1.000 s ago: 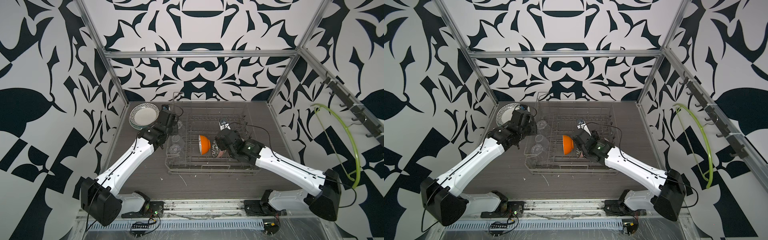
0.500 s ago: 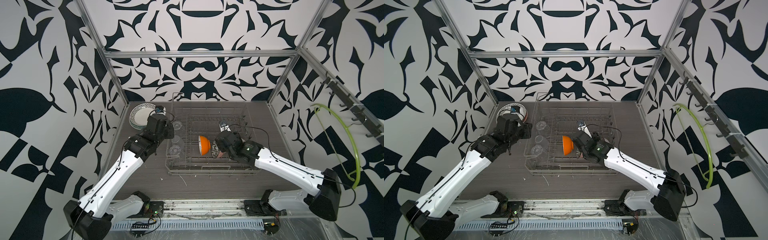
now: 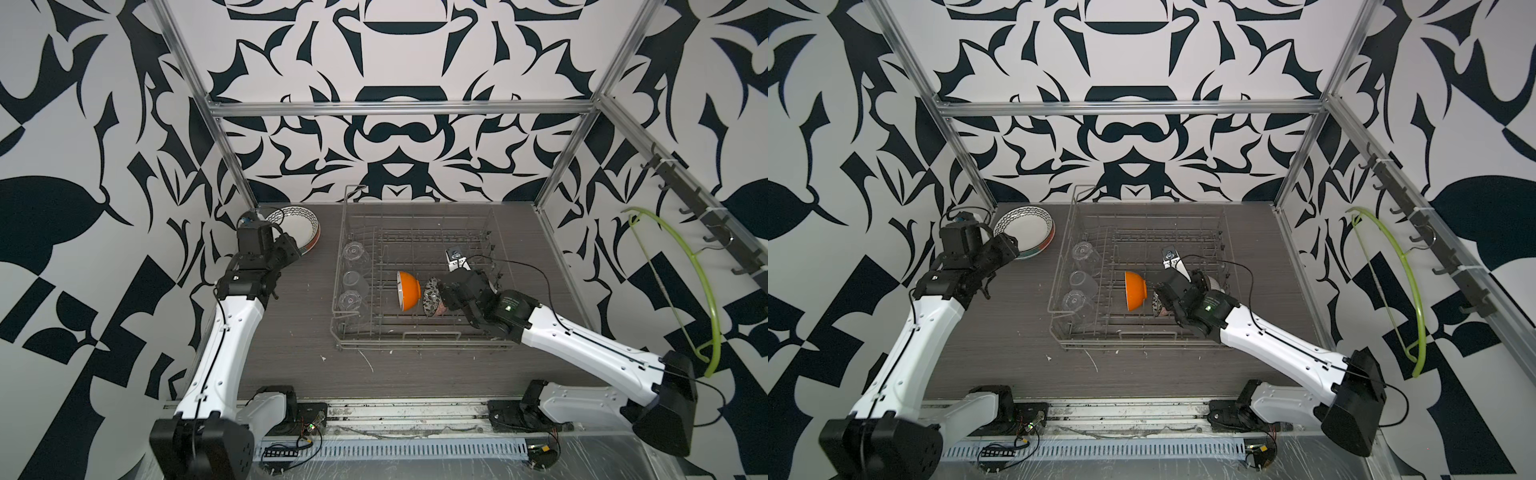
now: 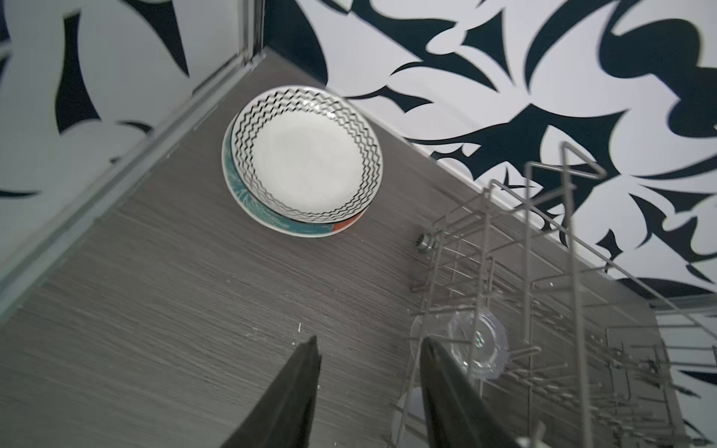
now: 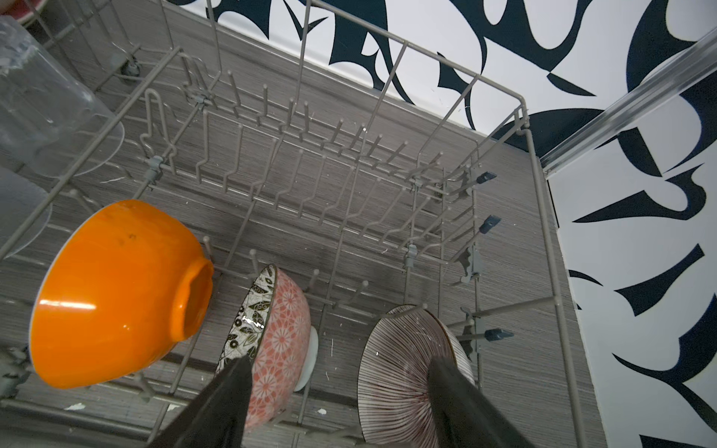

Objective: Load bowls into a dish rack
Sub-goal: Pick up the distractor from the corner of the board.

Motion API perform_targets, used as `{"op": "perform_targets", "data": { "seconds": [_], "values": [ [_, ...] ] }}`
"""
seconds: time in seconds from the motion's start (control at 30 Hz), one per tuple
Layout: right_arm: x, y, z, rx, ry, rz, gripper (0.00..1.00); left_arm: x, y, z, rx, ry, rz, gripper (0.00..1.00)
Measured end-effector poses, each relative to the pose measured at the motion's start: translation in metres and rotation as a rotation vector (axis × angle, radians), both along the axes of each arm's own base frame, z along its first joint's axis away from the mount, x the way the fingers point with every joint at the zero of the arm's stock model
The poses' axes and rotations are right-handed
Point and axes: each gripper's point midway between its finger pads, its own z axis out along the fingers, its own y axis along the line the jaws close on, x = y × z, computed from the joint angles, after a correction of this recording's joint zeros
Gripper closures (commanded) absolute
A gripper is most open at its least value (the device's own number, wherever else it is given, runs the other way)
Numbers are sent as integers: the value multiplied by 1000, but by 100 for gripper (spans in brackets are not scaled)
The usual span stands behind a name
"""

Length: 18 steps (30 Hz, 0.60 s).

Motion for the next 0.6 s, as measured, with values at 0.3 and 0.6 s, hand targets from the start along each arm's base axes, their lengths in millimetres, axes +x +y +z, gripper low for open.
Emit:
{"op": "perform_targets", "data": {
  "seconds": [0.3, 0.6],
  "values": [
    [-14, -1, -2, 65, 10, 50, 23, 57, 61, -143, -414, 235, 81, 56],
    [-17, -3, 7, 102, -11, 59, 23, 89, 68, -138, -512, 162, 8, 57]
  ]
}}
